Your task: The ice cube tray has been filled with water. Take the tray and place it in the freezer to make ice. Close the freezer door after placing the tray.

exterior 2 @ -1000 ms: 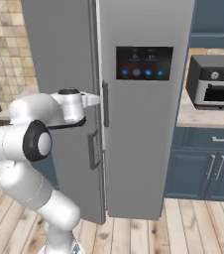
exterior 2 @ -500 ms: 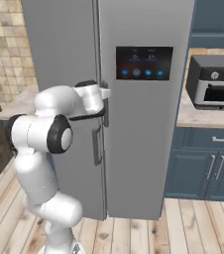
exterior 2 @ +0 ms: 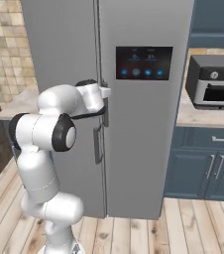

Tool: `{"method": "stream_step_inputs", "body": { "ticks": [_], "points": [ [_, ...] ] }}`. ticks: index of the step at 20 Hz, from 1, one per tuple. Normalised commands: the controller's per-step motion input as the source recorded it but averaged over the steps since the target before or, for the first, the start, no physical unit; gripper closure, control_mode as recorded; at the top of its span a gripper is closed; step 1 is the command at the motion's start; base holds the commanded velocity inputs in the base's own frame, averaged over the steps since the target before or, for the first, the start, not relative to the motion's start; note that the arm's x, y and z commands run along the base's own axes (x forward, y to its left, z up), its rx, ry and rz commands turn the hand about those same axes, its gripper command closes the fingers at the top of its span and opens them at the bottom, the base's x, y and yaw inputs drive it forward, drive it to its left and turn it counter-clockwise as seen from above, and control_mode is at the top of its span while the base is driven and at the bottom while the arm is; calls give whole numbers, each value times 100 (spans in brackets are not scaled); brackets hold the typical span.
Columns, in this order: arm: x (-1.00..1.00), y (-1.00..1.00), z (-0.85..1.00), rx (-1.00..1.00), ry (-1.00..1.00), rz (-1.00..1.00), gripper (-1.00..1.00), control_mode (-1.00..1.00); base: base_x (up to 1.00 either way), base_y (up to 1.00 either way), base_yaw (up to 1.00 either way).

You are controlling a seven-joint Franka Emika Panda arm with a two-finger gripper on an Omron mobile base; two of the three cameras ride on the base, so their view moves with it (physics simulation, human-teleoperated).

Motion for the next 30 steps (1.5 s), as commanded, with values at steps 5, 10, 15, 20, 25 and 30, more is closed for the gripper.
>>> {"method": "stream_step_inputs", "body": {
  "ticks": [5,10,15,20,25,30],
  "points": [
    [58,32,53,0,-1,0,-100,-100,0,0,0],
    [62,51,42,0,0,-7,-100,-100,0,0,0],
    [69,50,33,0,0,-9,-100,-100,0,0,0],
    [61,44,30,0,0,-3,-100,-100,0,0,0],
    [35,46,14,5,0,2,-100,-100,0,0,0],
    [17,72,4,6,0,9,-100,-100,0,0,0]
  ]
}}
